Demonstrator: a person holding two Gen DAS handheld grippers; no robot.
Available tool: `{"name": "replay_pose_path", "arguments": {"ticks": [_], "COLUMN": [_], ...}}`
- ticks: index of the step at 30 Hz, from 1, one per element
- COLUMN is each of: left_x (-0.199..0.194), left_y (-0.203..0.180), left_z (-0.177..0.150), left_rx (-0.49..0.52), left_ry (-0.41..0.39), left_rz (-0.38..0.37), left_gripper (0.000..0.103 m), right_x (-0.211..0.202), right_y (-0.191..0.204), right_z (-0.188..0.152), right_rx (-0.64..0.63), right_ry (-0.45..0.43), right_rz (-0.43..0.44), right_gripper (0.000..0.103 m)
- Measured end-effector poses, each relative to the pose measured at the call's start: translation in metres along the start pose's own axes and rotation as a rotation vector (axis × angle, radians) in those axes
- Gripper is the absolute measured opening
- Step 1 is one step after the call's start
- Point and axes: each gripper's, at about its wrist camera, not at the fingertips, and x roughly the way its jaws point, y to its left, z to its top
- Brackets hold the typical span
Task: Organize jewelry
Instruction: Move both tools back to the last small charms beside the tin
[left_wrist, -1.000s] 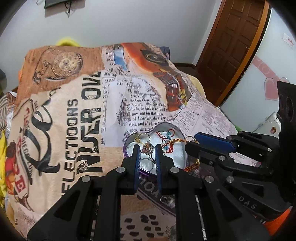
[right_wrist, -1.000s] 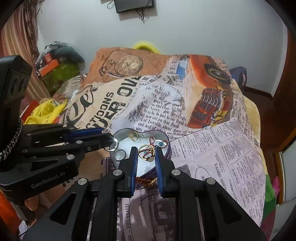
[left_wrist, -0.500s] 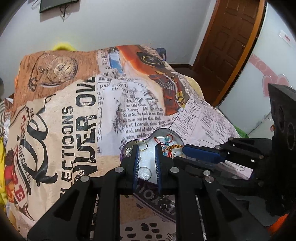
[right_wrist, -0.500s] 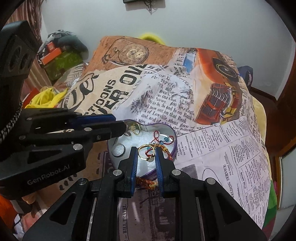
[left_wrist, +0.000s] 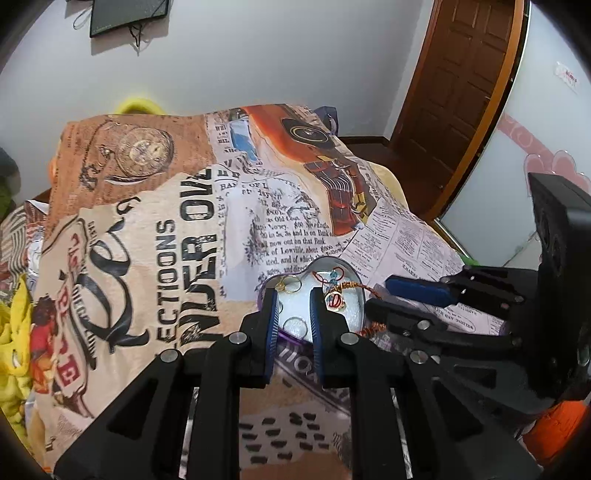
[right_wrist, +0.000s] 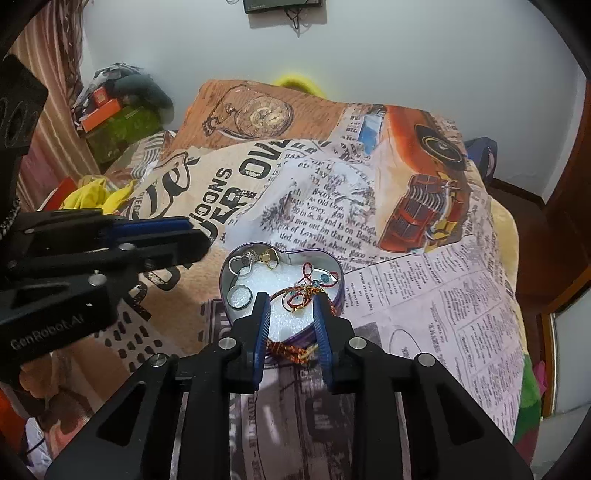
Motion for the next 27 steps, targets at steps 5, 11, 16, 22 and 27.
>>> {"name": "replay_pose_path", "arguments": {"ticks": [5, 11, 16, 22, 27], "left_x": [-0.014, -0.02, -0.013, 0.011, 0.035], "left_y": [0.0, 0.003, 0.0, -0.013, -0.022], "left_z": [-0.008, -0.023, -0.038, -0.057, -0.064], "left_rx": [-0.004, -0.023, -0.013, 0.013, 0.018], "left_ry": [0.015, 0.048, 0.096, 0.185, 0.236], "left_rz": [0.026, 0.048, 0.066, 0.026, -0.005], "left_gripper": [0.02, 0.033, 0.038, 0.038, 0.038], "right_x": [-0.018, -0.037, -0.039, -0.031, -0.026], "right_y": [0.001, 0.004, 0.003, 0.0, -0.004], "right_z": [-0.003, -0.011, -0.021, -0.035, -0.046], "right_rx": [0.013, 0.014, 0.027, 0.042, 0.054], "right_ry": [-0.03, -0.047, -0.033, 0.007, 0.034], "right_rz": [-0.01, -0.027, -0.032, -0.041, -0.048], "right_gripper": [0.039, 0.039, 0.039, 0.039, 0.039]}}
